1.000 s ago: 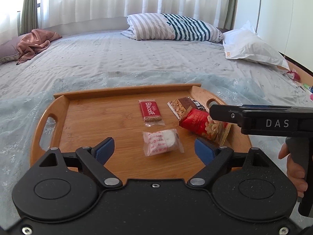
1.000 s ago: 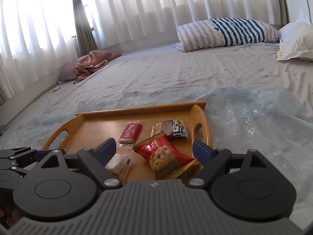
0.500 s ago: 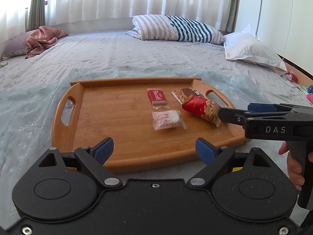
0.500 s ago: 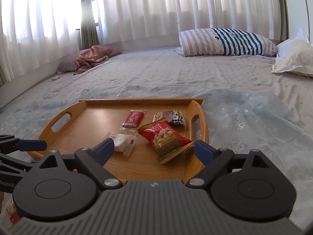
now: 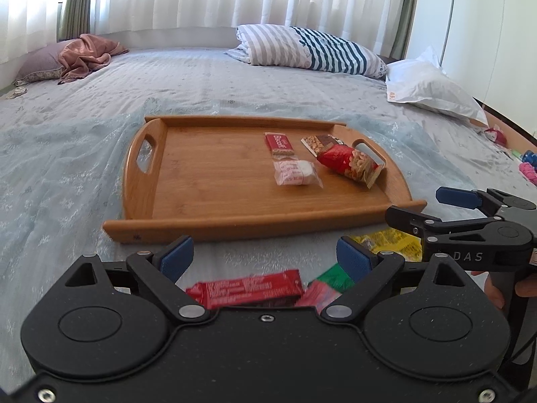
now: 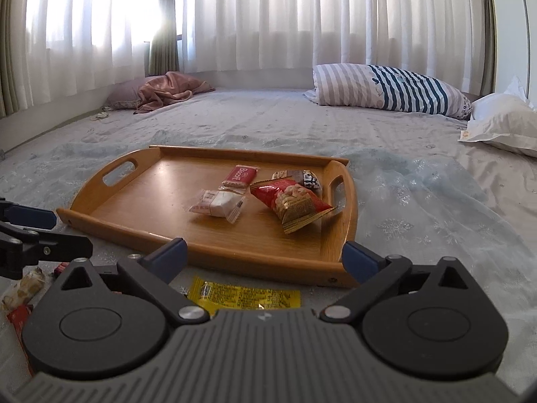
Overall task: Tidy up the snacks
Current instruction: 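Withdraw both tools toward the pile, moving the right tool toward the yellow packet, then grasp the long red bar with left tool while right tool grasps a red Biscoff packet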
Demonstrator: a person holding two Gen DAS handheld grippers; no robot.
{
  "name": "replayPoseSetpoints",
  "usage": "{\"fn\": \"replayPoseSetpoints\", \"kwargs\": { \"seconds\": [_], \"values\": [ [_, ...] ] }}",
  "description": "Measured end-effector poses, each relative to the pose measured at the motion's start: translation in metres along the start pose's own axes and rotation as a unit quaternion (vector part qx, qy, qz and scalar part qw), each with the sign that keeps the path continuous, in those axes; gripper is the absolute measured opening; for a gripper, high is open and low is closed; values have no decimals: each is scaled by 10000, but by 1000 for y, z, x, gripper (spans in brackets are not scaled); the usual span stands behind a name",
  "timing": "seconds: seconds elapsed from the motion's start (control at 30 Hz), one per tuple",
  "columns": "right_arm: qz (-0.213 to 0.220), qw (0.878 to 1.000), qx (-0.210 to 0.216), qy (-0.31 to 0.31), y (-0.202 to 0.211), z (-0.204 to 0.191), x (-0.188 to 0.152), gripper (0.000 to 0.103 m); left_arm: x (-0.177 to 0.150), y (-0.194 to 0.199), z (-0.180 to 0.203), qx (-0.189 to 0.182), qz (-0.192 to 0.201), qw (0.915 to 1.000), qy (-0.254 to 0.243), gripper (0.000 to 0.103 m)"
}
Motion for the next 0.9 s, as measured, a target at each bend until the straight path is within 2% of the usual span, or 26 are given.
{"fn": "replayPoseSetpoints", "kwargs": {
  "seconds": [0.37,0.57,0.9],
  "values": [
    [58,9986,-532,20,15,7,-34,103,-33,31,2,16,-27,10000,83,92],
    [96,9988,-424,-222,32,6,-42,103,-50,44,6,-14,-78,9999,133,93],
    [205,9989,-336,-239,68,-7,-60,103,-74,55,11,-15,-176,9996,217,93]
  ]
}}
Point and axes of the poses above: each gripper's, at about its wrist camera, not at the fingertips, and y roughly against the way its jaws point, z to its right, x to its top, the point moved 9 cm from there along -y, roughly the way its jaws point, and after that the axes turned 13 degrees about -x, right-handed, at the moved point
